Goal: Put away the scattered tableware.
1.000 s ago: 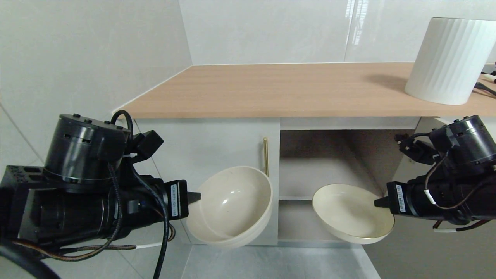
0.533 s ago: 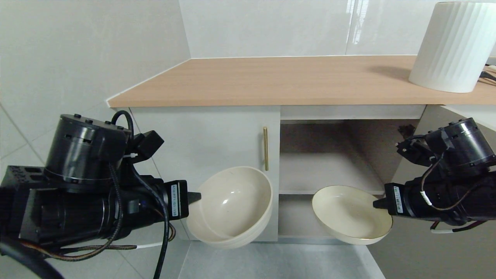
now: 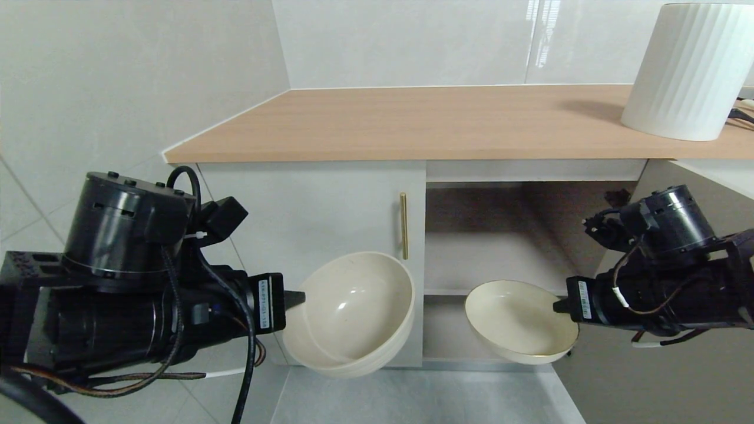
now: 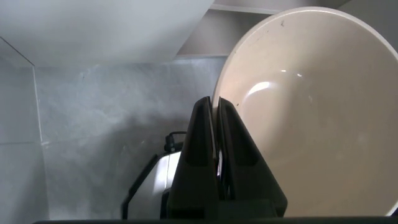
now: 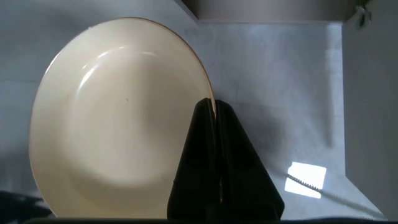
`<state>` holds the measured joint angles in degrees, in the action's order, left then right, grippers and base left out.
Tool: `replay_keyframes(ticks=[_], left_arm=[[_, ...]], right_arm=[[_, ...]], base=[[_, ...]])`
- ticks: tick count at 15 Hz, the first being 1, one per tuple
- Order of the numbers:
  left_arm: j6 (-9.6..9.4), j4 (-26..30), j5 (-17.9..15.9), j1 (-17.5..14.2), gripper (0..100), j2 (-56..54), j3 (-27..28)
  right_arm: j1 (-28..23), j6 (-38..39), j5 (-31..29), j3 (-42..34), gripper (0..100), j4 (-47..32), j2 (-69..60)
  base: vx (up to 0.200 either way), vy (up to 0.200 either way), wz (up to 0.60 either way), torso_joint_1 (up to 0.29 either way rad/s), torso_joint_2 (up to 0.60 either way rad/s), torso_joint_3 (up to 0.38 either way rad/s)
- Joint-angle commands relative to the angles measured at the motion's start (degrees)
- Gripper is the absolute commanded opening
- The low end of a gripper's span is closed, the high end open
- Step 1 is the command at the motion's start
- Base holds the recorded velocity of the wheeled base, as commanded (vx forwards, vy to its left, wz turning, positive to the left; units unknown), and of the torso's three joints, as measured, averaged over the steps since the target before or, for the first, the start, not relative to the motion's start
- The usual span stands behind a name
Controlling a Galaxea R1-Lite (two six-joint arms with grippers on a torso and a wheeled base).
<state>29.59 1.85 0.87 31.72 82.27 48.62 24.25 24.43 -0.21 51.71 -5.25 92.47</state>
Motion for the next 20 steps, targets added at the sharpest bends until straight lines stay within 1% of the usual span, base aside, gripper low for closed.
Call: replay_keyframes(ticks=[1, 2, 4, 7, 8, 10, 13, 14, 16, 20], left_arm=[[0.03, -0.01, 0.01, 0.01, 0, -0.71, 0.08], [-0.06, -0.01, 0.1, 0.01, 0, -0.8, 0.16], [-0.06, -0.01, 0.1, 0.01, 0, -0.62, 0.16], [-0.06, -0.01, 0.1, 0.01, 0, -0.36, 0.08], [-0.06, -0.01, 0.1, 0.01, 0, -0.36, 0.08], [-0.06, -0.01, 0.01, 0.01, 0, -0.36, 0.08], [-0.06, -0.01, 0.01, 0.01, 0, -0.18, 0.16], [-0.14, -0.01, 0.01, 0.01, 0, -0.18, 0.08], [-0.14, -0.01, 0.01, 0.01, 0, -0.36, 0.16], [-0.14, -0.1, 0.01, 0.18, 0, 0.17, 0.25]], right_arm=[[-0.96, -0.96, -0.5, 2.69, 0, 6.66, 11.16], [-2.01, -0.96, -1.46, 6.03, 0, 7.8, 16.26], [-3.5, -0.7, -5.77, 14.64, 0, 7.89, 26.98], [-4.65, -0.52, -6.38, 22.73, 0, 8.07, 36.56], [-5.44, -0.35, -7.88, 25.1, 0, 8.07, 39.11], [-6.23, 0.88, -10.69, 29.32, 0, 8.86, 42.97], [-6.67, 0.79, -11.22, 33.81, 0, 9.3, 45.96], [-6.76, 0.79, -12.89, 37.32, 0, 9.3, 48.25], [-7.81, 0.79, -16.32, 41.19, 0, 9.21, 51.85], [-9.75, 1.76, -17.37, 43.65, 0, 9.47, 53.7]], base=[[0.0, 0.0, 0.0, 0.0, 0.0, 0.0], [0.0, 0.0, 0.0, 0.0, 0.0, 0.0], [0.0, 0.0, 0.0, 0.0, 0.0, 0.0], [0.0, 0.0, 0.0, 0.0, 0.0, 0.0], [0.0, 0.0, 0.0, 0.0, 0.0, 0.0], [0.0, 0.0, 0.0, 0.0, 0.0, 0.0], [0.0, 0.0, 0.0, 0.0, 0.0, 0.0], [0.0, 0.0, 0.0, 0.0, 0.0, 0.0], [0.0, 0.0, 0.0, 0.0, 0.0, 0.0], [0.0, 0.0, 0.0, 0.0, 0.0, 0.0]])
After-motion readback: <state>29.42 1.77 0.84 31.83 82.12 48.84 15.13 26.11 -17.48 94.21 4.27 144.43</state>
